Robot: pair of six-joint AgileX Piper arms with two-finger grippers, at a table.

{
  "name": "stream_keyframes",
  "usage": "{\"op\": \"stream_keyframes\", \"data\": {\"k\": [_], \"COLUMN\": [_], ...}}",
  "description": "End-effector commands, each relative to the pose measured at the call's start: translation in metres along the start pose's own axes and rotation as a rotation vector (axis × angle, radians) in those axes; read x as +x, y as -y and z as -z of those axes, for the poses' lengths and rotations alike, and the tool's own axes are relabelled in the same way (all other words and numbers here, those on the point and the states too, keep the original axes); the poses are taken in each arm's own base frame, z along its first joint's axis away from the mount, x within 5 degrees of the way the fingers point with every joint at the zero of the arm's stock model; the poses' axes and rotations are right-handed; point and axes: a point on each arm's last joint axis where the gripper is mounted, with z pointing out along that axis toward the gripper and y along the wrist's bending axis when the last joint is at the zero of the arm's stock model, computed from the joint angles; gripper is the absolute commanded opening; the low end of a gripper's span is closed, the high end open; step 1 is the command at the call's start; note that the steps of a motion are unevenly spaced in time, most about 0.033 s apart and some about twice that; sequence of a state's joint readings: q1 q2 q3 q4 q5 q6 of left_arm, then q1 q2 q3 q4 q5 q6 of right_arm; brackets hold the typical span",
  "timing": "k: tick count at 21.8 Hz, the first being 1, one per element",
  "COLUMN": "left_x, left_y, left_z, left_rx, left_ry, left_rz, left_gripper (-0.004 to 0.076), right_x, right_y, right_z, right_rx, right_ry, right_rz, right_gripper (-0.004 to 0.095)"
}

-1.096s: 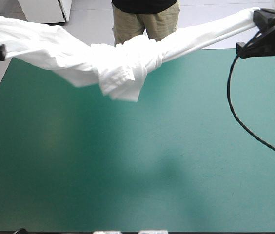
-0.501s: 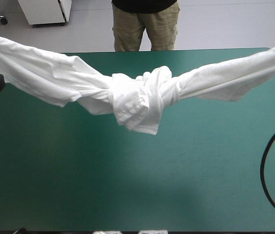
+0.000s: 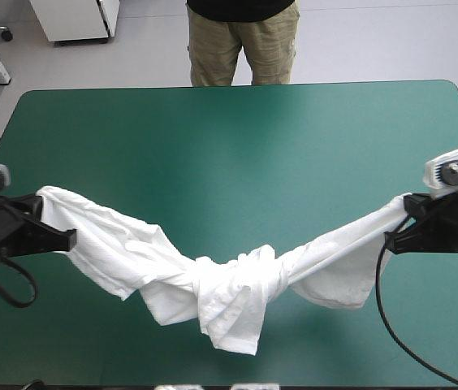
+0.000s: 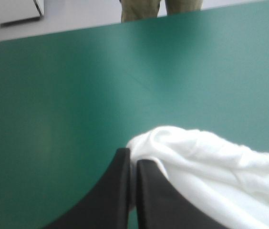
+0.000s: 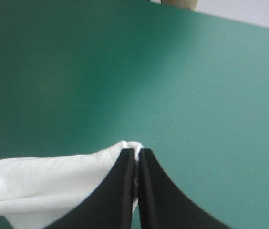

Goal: Fold the cloth

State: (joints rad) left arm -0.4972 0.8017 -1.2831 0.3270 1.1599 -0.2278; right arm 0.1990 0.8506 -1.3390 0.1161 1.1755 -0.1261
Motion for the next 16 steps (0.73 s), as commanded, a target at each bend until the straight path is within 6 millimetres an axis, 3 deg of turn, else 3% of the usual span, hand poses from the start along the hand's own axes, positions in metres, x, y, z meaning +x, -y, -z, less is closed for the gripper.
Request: {"op": "stream_keyframes", "data": {"k": [1, 3, 6, 9, 13, 16], "left_x": [0.001, 0.006, 0.008, 0.006, 0.010, 0.007], "left_y": [0.012, 0.021, 0.043, 0.048, 0.020, 0.013], "left_z": [-0.037, -0.066, -0.132, -0.193, -0.276, -0.299], "left_rx": [0.006, 0.015, 0.031, -0.002, -0.066, -0.073], "left_ry": [0.017, -0.008, 0.003, 0.002, -0.085, -0.078], "left_rz": [-0.032, -0.049, -0.046, -0.011, 0.099, 0.110], "left_gripper": [-0.0009, -0.0009, -0.0009, -0.0009, -0.0009, -0.0009], "right_x": [0.002, 0.008, 0.012, 0.008, 0.008, 0.002], "right_y": [0.006, 0.009, 0.018, 0.033, 0.063, 0.068], "right_z": [-0.040, -0.067, -0.136, -0.189, -0.265, -0.285], "right_rx": [0.018, 0.016, 0.037, 0.088, 0.136, 0.137], "right_ry": [0.020, -0.016, -0.069, -0.077, -0.121, -0.126], "right_rz": [-0.021, -0.033, -0.041, -0.020, -0.069, -0.068], "right_gripper": [-0.0015, -0.0016, -0.0017, -0.0017, -0.0017, -0.0011]}}
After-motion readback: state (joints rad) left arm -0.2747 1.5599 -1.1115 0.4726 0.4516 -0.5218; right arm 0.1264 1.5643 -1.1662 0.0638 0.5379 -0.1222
